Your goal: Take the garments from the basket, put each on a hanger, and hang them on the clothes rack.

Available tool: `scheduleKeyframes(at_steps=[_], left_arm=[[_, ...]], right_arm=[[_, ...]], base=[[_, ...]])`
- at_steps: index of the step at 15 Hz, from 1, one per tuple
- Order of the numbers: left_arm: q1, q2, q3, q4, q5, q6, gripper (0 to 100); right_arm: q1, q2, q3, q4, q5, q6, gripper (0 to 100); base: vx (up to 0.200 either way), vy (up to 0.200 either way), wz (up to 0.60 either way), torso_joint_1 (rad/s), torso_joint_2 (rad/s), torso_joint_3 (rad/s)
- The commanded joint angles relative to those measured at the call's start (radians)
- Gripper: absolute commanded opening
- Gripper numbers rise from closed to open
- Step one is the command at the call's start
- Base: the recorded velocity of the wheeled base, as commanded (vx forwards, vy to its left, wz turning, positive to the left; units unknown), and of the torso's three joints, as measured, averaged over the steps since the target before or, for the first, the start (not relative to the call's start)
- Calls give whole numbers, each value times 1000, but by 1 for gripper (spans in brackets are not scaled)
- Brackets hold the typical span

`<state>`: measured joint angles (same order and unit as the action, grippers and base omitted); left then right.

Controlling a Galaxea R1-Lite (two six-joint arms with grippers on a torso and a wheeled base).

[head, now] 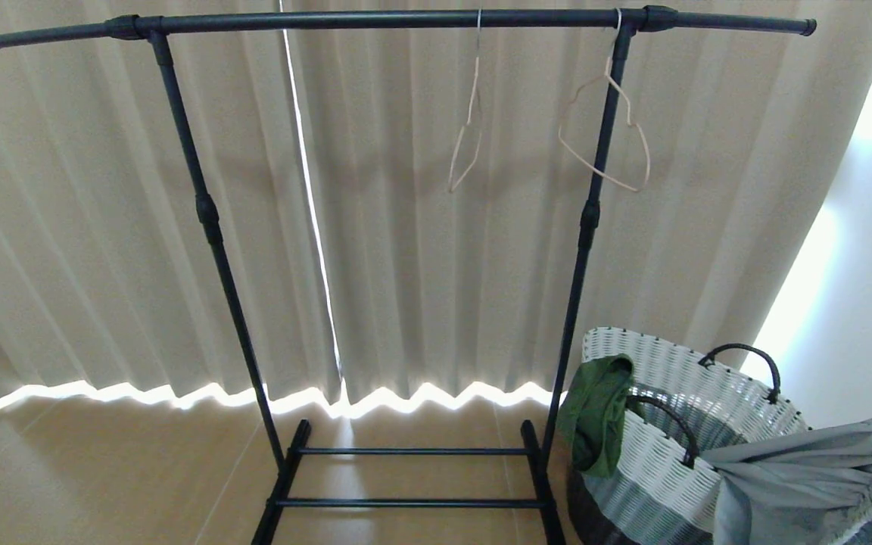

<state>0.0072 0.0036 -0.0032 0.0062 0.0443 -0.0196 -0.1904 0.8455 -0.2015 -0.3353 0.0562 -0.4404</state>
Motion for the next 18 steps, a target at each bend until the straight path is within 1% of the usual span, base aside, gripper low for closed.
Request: scheduleKeyframes(at_steps=[1,3,7,9,10,12,16,17,18], left_arm=[[0,-1,0,0,2,0,100],[0,-1,0,0,2,0,100],[0,-1,0,0,-3,3,100],[0,-1,0,0,-1,3,100],[0,-1,0,0,-1,3,100],[0,-1,0,0,0,4,100],[0,1,0,1,-7,26,100],[0,-1,0,3,-21,29,100],[0,-1,0,-5,-44,29,100]], right_arm=[[0,3,2,1,1,-1,0],[3,3,2,1,1,-1,0],[5,1,4,1,-1,0,0],[5,4,11,2,1,23,0],[5,9,16,2,2,54,0],[5,13,16,2,37,97,0],[9,17,1,15,54,100,0],[25,17,-26,25,71,101,0],[42,13,-61,62,83,109,0]], base=[[0,0,0,0,0,0],[0,0,0,0,0,0],[0,200,0,4,5,2],[0,200,0,5,2,0],[0,0,0,0,0,0],[0,0,0,0,0,0],[0,0,0,0,0,0],[0,0,0,0,0,0],[0,0,0,0,0,0]])
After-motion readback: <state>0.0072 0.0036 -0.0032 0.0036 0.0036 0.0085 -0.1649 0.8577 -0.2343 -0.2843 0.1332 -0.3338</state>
